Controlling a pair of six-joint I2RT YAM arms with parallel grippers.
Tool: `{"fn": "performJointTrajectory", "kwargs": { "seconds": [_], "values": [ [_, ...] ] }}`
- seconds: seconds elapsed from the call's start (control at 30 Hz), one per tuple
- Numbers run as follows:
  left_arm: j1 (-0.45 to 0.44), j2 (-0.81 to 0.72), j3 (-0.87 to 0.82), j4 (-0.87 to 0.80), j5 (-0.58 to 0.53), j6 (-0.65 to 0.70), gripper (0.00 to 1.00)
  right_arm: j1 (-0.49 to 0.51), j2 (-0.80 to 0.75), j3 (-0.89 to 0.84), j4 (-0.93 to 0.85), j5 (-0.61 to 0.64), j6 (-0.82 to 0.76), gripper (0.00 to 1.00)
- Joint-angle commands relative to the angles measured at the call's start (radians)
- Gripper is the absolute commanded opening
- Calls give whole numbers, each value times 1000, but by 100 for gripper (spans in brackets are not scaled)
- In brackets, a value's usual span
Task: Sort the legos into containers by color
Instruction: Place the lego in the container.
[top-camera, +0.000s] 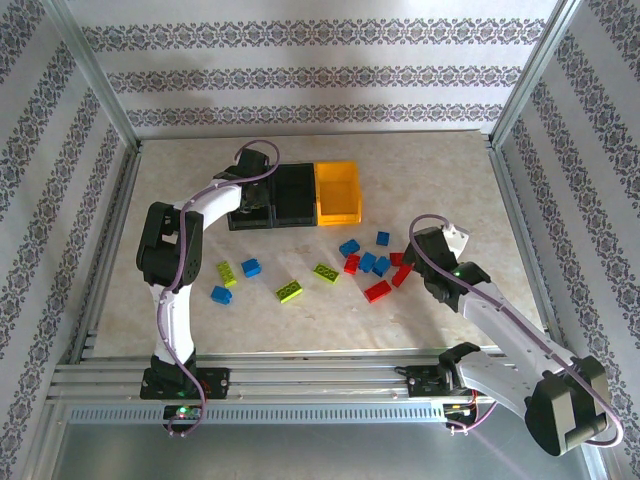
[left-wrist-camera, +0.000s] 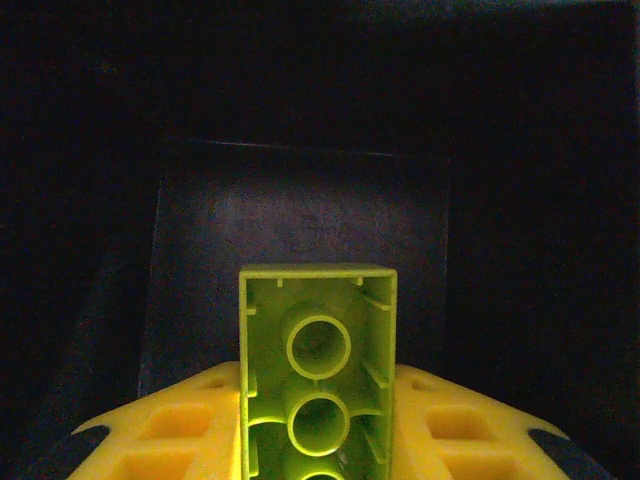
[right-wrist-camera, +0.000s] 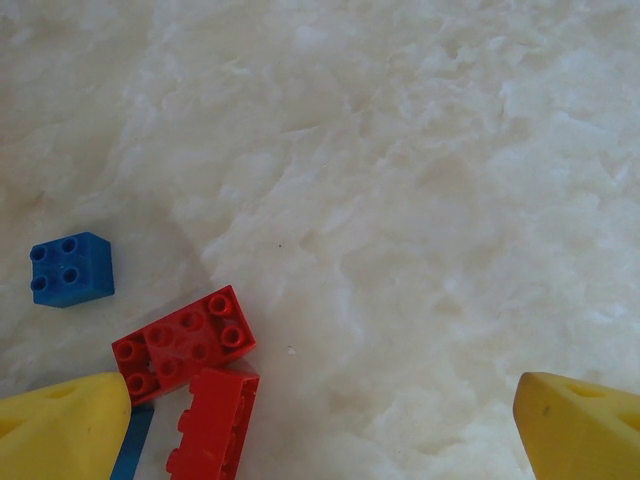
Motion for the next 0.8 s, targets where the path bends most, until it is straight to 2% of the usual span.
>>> {"fn": "performJointTrajectory", "kwargs": {
  "seconds": [0.0, 0.3, 0.43, 0.77],
  "values": [
    [-14, -24, -2, -11, -24, 10, 30, 13, -17, -17, -20, -1, 22, 98],
    [-13, -15, 9, -12, -30, 11, 31, 13, -12, -17, -23, -7, 28, 98],
    [-14, -27, 4, -19, -27, 4, 41, 13, -5, -12, -48, -9, 38, 98],
    [-21, -135, -31, -25, -18, -40, 54, 16, 3, -9, -89, -50, 53, 98]
  ]
}}
